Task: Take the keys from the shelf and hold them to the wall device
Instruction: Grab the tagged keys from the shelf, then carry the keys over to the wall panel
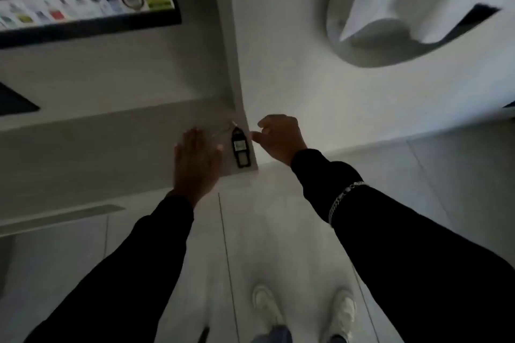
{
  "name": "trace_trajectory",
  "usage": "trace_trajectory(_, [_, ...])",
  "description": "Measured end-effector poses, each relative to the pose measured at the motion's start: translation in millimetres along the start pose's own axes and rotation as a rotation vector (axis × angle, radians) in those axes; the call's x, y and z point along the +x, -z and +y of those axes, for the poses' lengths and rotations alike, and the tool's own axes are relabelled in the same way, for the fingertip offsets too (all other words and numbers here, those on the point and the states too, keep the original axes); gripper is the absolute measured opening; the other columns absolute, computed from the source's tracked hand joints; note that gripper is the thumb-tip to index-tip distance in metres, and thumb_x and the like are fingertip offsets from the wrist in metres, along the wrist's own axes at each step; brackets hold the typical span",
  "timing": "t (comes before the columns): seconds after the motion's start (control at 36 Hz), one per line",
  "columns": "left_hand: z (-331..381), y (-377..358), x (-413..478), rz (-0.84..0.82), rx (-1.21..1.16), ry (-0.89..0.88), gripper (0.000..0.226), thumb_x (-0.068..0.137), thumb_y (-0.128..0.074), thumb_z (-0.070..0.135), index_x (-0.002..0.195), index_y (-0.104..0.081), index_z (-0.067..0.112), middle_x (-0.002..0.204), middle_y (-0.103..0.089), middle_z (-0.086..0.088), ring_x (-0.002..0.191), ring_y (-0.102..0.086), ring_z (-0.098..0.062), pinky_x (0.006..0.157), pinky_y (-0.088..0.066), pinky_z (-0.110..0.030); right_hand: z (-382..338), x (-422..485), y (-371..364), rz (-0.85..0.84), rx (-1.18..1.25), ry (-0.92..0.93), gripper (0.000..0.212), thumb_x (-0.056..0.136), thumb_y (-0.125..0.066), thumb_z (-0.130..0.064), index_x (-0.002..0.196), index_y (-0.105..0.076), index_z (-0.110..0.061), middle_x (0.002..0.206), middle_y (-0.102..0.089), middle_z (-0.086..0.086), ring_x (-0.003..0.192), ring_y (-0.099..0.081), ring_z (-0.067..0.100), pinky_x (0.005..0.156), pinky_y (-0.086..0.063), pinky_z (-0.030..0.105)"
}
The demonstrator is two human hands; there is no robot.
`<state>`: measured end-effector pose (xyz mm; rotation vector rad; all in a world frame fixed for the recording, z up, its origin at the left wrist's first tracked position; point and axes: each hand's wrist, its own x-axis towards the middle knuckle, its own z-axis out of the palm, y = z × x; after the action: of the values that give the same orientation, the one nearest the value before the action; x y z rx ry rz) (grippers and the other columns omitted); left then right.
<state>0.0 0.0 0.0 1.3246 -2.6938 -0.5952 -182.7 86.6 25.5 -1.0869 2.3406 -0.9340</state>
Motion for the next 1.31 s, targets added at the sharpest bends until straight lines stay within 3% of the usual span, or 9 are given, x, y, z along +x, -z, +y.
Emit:
trace_trajectory(0.14, [-6.5,-18.7,14.3,0.013,0.122,0.026,0.082,0.094,-0.015,0.058,0.157,-0.015,0.006,0.169,-0.012,-0.016,0.157,-0.008,-0.033,0.126,-0.006,-0.059,-5.3,0.4,-28.2,-0.045,0.039,-0.125,0.056,0.062,-0.081,-0.050,0.091,-0.067,-0.003,0.087,-0.068,0.007,0.083,-0.063,0.022,0.075,-0.051,0.031])
trace_trajectory(0.31, [-8.4,-26.4,15.6,0.053,0.217,-0.002,0.087,0.093,-0.019,0.064,0.156,-0.015,0.004,0.167,-0.017,-0.017,0.156,-0.013,-0.035,0.124,-0.014,-0.062,-2.1,9.2,-36.8,-0.067,-0.082,-0.157,0.042,0.070,-0.075,-0.044,0.083,-0.071,-0.004,0.092,-0.070,0.010,0.088,-0.063,0.024,0.069,-0.038,0.025])
trace_trajectory(0.42, [-6.7,-25.3,14.1,0.070,0.213,-0.013,0.088,0.093,-0.022,0.064,0.157,-0.015,0.004,0.167,-0.018,-0.018,0.156,-0.015,-0.035,0.124,-0.015,-0.063,1.2,15.6,-26.0,-0.095,-0.066,-0.223,0.041,0.074,-0.072,-0.038,0.064,-0.067,0.002,0.068,-0.066,0.016,0.072,-0.064,0.031,0.062,-0.043,0.028])
trace_trajectory(0.5, [-6.0,-23.8,13.2,0.080,0.205,-0.012,0.089,0.092,-0.020,0.066,0.156,-0.016,0.004,0.167,-0.019,-0.018,0.155,-0.016,-0.036,0.124,-0.015,-0.062,5.7,13.5,-15.3,-0.178,0.164,-0.349,0.025,0.077,-0.072,-0.027,0.067,-0.069,-0.004,0.074,-0.072,0.019,0.072,-0.069,0.032,0.074,-0.058,0.036])
trace_trajectory(0.58, [-5.8,-21.8,12.2,0.074,0.204,-0.013,0.091,0.092,-0.016,0.067,0.156,-0.017,0.004,0.167,-0.018,-0.018,0.155,-0.016,-0.035,0.124,-0.015,-0.062,7.3,1.7,-5.0,-0.223,0.403,-0.438,0.009,0.081,-0.072,-0.017,0.075,-0.070,-0.011,0.074,-0.069,0.010,0.064,-0.065,0.018,0.063,-0.058,0.026])
trace_trajectory(0.75, [5.6,-12.8,3.7,0.024,0.073,-0.088,0.092,0.089,-0.015,0.064,0.155,-0.022,-0.001,0.167,-0.017,-0.020,0.156,-0.013,-0.037,0.125,-0.017,-0.060,6.8,-42.2,30.3,-0.214,0.711,-0.543,0.022,0.080,-0.073,-0.004,0.095,-0.069,0.012,0.072,-0.059,0.014,0.055,-0.050,0.013,0.054,-0.052,0.021])
trace_trajectory(1.0, [122.7,-4.4,-46.7,0.098,-0.170,-0.465,0.073,0.100,-0.030,0.046,0.156,-0.018,-0.001,0.167,-0.013,-0.021,0.157,-0.007,-0.036,0.129,-0.013,-0.055,55.7,-121.3,124.2,-0.141,0.856,-0.428,0.001,0.084,-0.069,-0.006,0.085,-0.069,-0.005,0.071,-0.061,0.008,0.055,-0.052,0.011,0.053,-0.051,0.019])
trace_trajectory(1.17, [224.2,-14.7,-87.0,0.070,-0.256,-0.615,0.069,0.101,-0.031,0.041,0.155,-0.020,-0.001,0.167,-0.013,-0.020,0.157,-0.005,-0.034,0.130,-0.010,-0.053,97.6,-183.8,195.9,-0.019,0.849,-0.380,0.015,0.083,-0.069,-0.002,0.097,-0.068,0.003,0.085,-0.064,0.019,0.061,-0.054,0.017,0.056,-0.052,0.022])
trace_trajectory(1.31, [309.6,-28.8,-111.1,0.078,-0.271,-0.787,0.068,0.101,-0.034,0.041,0.155,-0.022,0.000,0.167,-0.015,-0.018,0.158,-0.004,-0.030,0.129,-0.014,-0.054,143.7,-230.6,265.7,0.052,0.875,-0.372,0.014,0.081,-0.071,-0.002,0.093,-0.070,0.004,0.075,-0.064,0.015,0.060,-0.057,0.017,0.056,-0.054,0.022])
